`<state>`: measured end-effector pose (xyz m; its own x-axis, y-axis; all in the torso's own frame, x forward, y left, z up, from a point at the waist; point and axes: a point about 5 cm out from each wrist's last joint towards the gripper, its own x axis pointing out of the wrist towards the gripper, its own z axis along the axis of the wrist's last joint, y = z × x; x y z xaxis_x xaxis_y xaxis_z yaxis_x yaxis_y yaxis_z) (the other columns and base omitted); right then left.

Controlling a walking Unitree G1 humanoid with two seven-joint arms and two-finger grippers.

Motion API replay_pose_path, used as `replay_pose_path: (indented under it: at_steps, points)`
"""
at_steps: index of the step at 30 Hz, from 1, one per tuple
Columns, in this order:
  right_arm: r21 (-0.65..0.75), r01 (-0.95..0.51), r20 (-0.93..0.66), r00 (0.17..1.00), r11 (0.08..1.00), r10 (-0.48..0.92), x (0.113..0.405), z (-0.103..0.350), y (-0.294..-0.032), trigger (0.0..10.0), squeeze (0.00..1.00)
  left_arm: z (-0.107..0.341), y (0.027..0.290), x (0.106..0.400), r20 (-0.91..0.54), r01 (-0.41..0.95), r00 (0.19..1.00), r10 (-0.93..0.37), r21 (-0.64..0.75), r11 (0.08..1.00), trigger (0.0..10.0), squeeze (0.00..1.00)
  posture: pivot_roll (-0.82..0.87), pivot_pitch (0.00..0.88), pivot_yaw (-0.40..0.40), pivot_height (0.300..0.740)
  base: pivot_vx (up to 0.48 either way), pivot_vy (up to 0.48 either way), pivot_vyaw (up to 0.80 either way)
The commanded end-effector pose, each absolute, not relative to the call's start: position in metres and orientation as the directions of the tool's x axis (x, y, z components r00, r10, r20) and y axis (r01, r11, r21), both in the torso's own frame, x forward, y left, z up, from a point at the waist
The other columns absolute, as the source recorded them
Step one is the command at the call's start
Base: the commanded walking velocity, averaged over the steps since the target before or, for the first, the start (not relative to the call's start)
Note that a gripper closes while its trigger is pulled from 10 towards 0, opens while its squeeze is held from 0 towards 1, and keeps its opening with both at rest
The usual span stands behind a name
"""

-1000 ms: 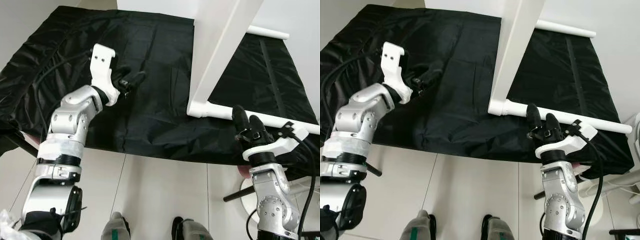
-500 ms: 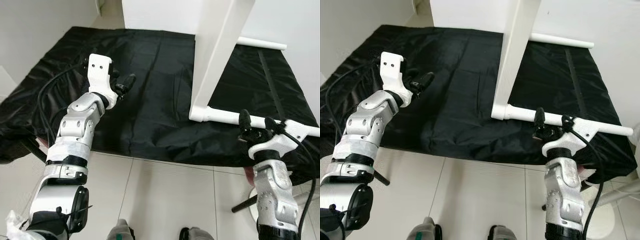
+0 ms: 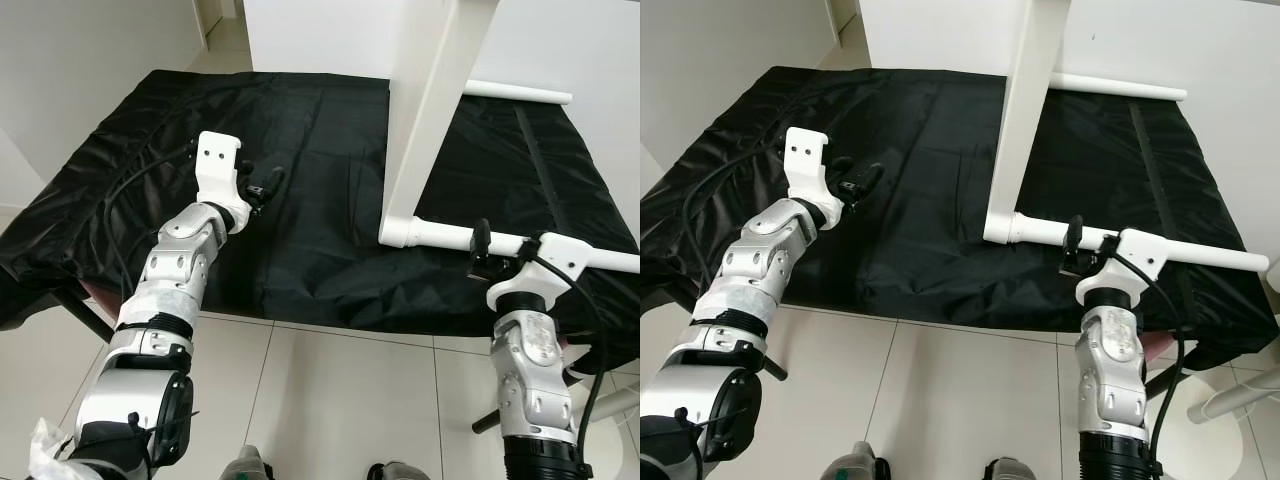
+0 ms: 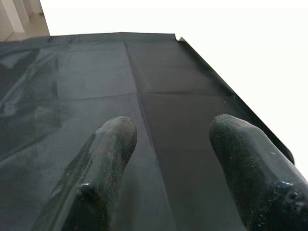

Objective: Building children table

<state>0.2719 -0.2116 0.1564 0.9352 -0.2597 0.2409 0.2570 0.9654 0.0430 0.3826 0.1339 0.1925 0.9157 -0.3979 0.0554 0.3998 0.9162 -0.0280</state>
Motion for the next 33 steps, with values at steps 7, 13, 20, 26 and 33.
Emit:
replay_pose_path:
  at_steps: [7, 13, 20, 26, 33]
  points:
    - [0.023, 0.372, 0.195, 0.909, 0.928, -0.369, 0.268, 0.134, -0.222, 10.0, 0.00, 0.170, 0.137, 0.382, 0.037, 0.324, 0.945, -0.324, 0.012, 0.946, 10.0, 0.00, 0.04, 0.000, 0.009, 0.740, 0.000, 0.000, 0.00]
    - [0.026, 0.438, 0.183, 0.881, 0.898, -0.435, 0.257, 0.126, -0.229, 10.0, 0.00, 0.152, 0.135, 0.377, 0.019, 0.307, 0.952, -0.307, -0.024, 0.951, 10.0, 0.00, 0.01, 0.000, 0.013, 0.740, 0.000, 0.000, 0.00]
    - [0.027, 0.434, 0.162, 0.887, 0.901, -0.432, 0.242, 0.112, -0.226, 10.0, 1.00, 0.140, 0.138, 0.368, 0.044, 0.292, 0.955, -0.292, 0.021, 0.956, 10.0, 0.00, 0.00, 0.000, 0.020, 0.740, 0.000, 0.000, 0.00]
    - [-0.005, 0.434, 0.169, 0.888, 0.901, -0.427, 0.241, 0.111, -0.224, 10.0, 1.00, 0.134, 0.135, 0.363, 0.048, 0.308, 0.950, -0.308, 0.006, 0.951, 10.0, 0.29, 0.00, 0.000, 0.011, 0.740, 0.000, 0.000, 0.00]
    - [-0.035, 0.432, 0.190, 0.888, 0.901, -0.419, 0.244, 0.116, -0.228, 10.0, 0.00, 0.136, 0.134, 0.361, 0.079, 0.316, 0.946, -0.314, -0.008, 0.949, 10.0, 1.00, 0.02, 0.000, -0.004, 0.740, 0.000, 0.000, 0.00]
